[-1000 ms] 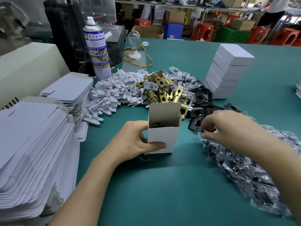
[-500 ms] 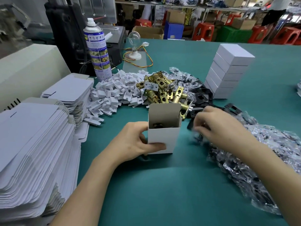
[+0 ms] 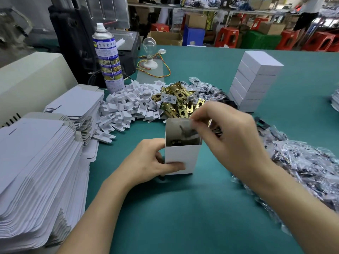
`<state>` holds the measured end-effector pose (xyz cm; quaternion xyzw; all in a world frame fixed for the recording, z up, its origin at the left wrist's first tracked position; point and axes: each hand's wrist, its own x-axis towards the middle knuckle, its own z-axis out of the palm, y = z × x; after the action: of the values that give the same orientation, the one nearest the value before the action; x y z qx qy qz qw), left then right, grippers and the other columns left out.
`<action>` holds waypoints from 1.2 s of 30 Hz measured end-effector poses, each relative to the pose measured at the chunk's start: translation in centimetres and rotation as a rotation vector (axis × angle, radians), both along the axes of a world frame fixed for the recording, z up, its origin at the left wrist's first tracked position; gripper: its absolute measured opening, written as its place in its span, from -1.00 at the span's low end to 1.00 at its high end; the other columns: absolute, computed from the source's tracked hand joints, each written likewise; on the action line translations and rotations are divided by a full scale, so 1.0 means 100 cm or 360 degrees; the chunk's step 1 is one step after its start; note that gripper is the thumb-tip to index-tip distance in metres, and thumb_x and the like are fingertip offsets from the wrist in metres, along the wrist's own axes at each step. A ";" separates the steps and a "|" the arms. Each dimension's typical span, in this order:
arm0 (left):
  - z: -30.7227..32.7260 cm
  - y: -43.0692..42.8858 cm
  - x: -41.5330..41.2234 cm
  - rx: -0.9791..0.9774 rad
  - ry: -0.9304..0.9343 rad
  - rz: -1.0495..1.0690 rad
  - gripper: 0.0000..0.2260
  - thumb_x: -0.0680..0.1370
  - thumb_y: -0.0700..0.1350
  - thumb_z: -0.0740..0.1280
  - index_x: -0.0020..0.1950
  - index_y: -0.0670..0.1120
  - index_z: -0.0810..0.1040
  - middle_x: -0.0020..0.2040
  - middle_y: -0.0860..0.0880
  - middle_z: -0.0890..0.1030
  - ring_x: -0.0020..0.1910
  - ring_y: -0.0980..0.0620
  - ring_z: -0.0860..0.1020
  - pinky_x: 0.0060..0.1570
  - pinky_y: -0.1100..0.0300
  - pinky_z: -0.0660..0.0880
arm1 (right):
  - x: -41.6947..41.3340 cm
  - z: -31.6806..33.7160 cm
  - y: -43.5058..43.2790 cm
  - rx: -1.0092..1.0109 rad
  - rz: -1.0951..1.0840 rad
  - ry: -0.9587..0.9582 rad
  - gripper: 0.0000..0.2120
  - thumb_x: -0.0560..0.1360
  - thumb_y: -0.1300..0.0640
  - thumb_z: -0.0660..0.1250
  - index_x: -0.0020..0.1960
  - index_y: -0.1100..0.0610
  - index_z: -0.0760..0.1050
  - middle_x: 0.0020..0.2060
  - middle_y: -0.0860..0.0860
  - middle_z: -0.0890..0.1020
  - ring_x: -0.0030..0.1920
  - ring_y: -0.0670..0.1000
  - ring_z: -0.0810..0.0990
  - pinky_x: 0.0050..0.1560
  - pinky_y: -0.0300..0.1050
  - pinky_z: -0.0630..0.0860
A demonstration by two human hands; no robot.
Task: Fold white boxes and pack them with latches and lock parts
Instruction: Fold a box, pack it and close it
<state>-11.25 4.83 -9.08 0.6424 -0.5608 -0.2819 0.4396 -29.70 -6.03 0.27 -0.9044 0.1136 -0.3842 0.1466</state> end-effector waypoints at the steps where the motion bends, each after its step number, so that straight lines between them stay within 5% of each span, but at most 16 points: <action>1: -0.001 0.000 0.000 0.0002 -0.0002 0.0003 -0.75 0.35 0.18 0.56 -0.01 0.32 0.63 -0.12 0.13 0.68 -0.37 -0.08 0.67 -0.28 -0.01 0.62 | 0.001 -0.003 -0.001 -0.0149 0.0007 0.0066 -0.97 0.57 0.33 0.42 -0.02 0.23 0.61 -0.15 0.04 0.63 -0.14 0.10 0.58 -0.11 0.06 0.53; 5: -0.002 0.000 0.002 0.0018 -0.0035 0.0020 -0.72 0.33 0.22 0.56 -0.01 0.25 0.64 -0.11 0.15 0.67 -0.31 -0.06 0.68 -0.26 -0.02 0.63 | 0.001 -0.004 -0.006 -0.0617 -0.0057 0.0242 -0.92 0.58 0.33 0.41 -0.06 0.21 0.65 -0.18 0.07 0.65 -0.14 0.21 0.57 -0.13 0.08 0.50; 10: -0.003 -0.001 0.002 0.0026 -0.0063 0.0037 -0.72 0.33 0.22 0.56 -0.02 0.22 0.63 -0.12 0.10 0.67 -0.29 -0.10 0.68 -0.23 -0.10 0.65 | 0.000 0.007 -0.001 -0.0775 -0.0115 0.0587 -0.83 0.51 0.29 0.33 -0.11 0.09 0.66 -0.18 -0.03 0.64 -0.03 0.18 0.55 -0.05 0.07 0.45; 16: -0.002 -0.001 0.001 0.0009 -0.0085 0.0027 -0.75 0.38 0.15 0.60 -0.04 0.16 0.63 -0.18 0.08 0.64 -0.36 -0.06 0.60 -0.26 -0.07 0.60 | 0.002 0.015 0.022 -0.0740 -0.0324 0.1016 -0.55 0.52 0.01 -0.07 -0.17 0.01 0.60 -0.24 -0.11 0.58 -0.05 0.06 0.38 -0.02 0.00 0.26; 22: 0.001 0.000 -0.001 -0.0020 -0.0100 0.0026 -0.83 0.31 0.24 0.50 -0.18 0.32 0.56 -0.31 0.13 0.62 -0.36 -0.10 0.63 -0.29 -0.02 0.58 | 0.008 0.015 0.046 -0.0681 -0.0452 0.1074 -0.76 0.50 0.09 0.27 -0.29 0.01 0.28 -0.25 0.00 0.32 -0.15 0.09 0.29 -0.16 0.00 0.16; 27: -0.004 -0.001 0.000 -0.0031 -0.0160 0.0030 -0.83 0.30 0.27 0.47 -0.21 0.32 0.54 -0.31 0.14 0.57 -0.38 0.00 0.51 -0.34 0.11 0.46 | 0.013 0.019 0.050 -0.0651 -0.0495 0.1236 -0.66 0.62 0.05 0.16 -0.30 0.02 0.17 -0.34 -0.04 0.23 -0.17 0.08 0.23 -0.12 -0.01 0.11; 31: -0.006 -0.001 0.002 -0.0017 -0.0164 0.0042 -0.88 0.30 0.24 0.43 -0.20 0.33 0.56 -0.33 0.04 0.55 -0.38 0.12 0.41 -0.34 0.16 0.40 | 0.014 0.016 0.054 -0.0380 -0.0490 0.1380 -0.63 0.66 0.02 0.09 -0.27 0.03 0.06 -0.32 -0.05 0.26 -0.40 0.02 0.21 -0.37 -0.04 0.03; 36: -0.006 -0.001 0.002 -0.0006 -0.0184 0.0041 -0.86 0.30 0.23 0.43 -0.18 0.34 0.57 -0.30 0.03 0.59 -0.38 0.11 0.47 -0.32 0.12 0.47 | 0.011 0.013 0.053 -0.0276 -0.0492 0.1383 -0.71 0.65 -0.03 0.10 -0.21 0.03 0.15 -0.27 -0.05 0.39 -0.37 0.05 0.35 -0.42 -0.03 0.10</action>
<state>-11.01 4.77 -9.65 0.6640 -0.5775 -0.2376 0.4113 -28.57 -0.78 1.52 -0.9629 0.2653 0.0046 -0.0497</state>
